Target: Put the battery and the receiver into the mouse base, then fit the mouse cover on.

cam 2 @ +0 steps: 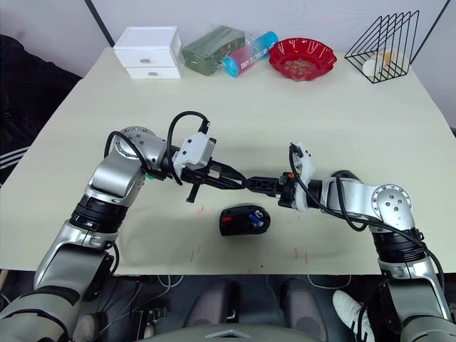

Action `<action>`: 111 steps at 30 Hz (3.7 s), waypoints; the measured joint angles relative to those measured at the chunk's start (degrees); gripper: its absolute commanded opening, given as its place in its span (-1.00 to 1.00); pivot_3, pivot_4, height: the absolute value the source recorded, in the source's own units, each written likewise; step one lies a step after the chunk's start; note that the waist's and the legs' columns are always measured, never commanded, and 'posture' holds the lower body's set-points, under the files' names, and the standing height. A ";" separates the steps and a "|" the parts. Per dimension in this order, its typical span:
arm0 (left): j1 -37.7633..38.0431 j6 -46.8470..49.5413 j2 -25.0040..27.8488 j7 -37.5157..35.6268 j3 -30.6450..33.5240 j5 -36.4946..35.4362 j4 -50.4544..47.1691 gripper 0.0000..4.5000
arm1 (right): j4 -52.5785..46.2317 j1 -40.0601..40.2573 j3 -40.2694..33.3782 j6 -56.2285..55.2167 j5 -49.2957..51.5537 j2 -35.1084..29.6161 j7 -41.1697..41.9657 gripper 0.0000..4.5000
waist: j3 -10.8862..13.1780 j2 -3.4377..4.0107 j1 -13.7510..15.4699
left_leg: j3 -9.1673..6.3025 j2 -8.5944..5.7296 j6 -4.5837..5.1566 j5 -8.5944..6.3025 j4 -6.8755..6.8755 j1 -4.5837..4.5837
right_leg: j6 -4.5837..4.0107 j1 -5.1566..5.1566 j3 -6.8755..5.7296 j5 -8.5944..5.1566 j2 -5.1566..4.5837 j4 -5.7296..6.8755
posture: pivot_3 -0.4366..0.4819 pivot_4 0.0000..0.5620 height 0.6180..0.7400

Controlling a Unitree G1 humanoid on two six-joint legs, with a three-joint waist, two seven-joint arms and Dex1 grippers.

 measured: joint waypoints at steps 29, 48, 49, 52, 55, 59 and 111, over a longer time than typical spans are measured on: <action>0.19 -0.99 -0.84 0.96 -1.01 0.93 1.34 -0.97 | -0.78 -0.30 -0.03 -0.02 0.13 -0.93 1.94 -0.97 | 0.00 0.00 0.01 | 0.00 0.00 0.00 0.00 0.00 0.00 | 0.00 0.00 0.00 0.00 0.00 0.00 | -0.05 -0.47 1.00; 0.20 -1.63 -1.19 0.91 -1.02 0.85 1.36 -0.97 | -1.76 -0.09 0.52 -0.02 0.09 -2.51 3.40 -0.83 | 0.00 0.00 0.02 | 0.00 0.00 0.00 0.00 0.00 0.00 | 0.00 0.00 0.00 0.00 0.00 0.00 | -0.05 -0.47 1.00; 0.19 -1.63 -1.22 0.91 -1.02 0.85 1.36 -0.97 | -1.77 -0.09 0.53 -0.01 0.08 -2.57 3.45 -0.65 | 0.00 0.00 0.02 | 0.00 0.00 0.00 0.00 0.00 0.00 | 0.00 0.00 0.00 0.00 0.00 0.00 | -0.05 -0.47 1.00; 0.18 -1.63 -0.89 0.98 -0.85 0.90 1.56 -0.97 | -1.69 -0.08 0.77 0.26 -0.39 -3.65 3.22 -0.45 | 0.00 0.00 0.02 | 0.00 0.00 0.00 0.00 0.00 0.00 | 0.00 0.00 0.00 0.00 0.00 0.00 | -0.05 -0.47 1.00; 0.19 -1.63 -0.89 0.97 -0.88 0.91 1.56 -0.97 | -1.77 -0.08 0.79 0.21 -0.43 -3.65 3.37 -0.45 | 0.00 0.00 0.02 | 0.00 0.00 0.00 0.00 0.00 0.00 | 0.00 0.00 0.00 0.00 0.00 0.00 | -0.05 -0.47 1.00; 0.20 -1.63 -0.89 0.94 -0.88 0.91 1.56 -0.97 | -1.75 -0.08 0.79 0.15 -0.42 -3.64 3.33 -0.45 | 0.00 0.00 0.02 | 0.00 0.00 0.00 0.00 0.00 0.00 | 0.00 0.00 0.00 0.00 0.00 0.00 | -0.05 -0.47 1.00; 1.07 -2.91 -0.01 0.81 -0.43 0.27 1.96 0.67 | -2.19 0.19 0.45 -0.04 -0.88 -3.74 5.81 -1.00 | 0.00 0.00 0.02 | -0.01 0.00 0.00 0.00 0.00 0.00 | 0.00 0.00 0.00 0.00 0.00 -0.01 | -0.05 -0.47 1.00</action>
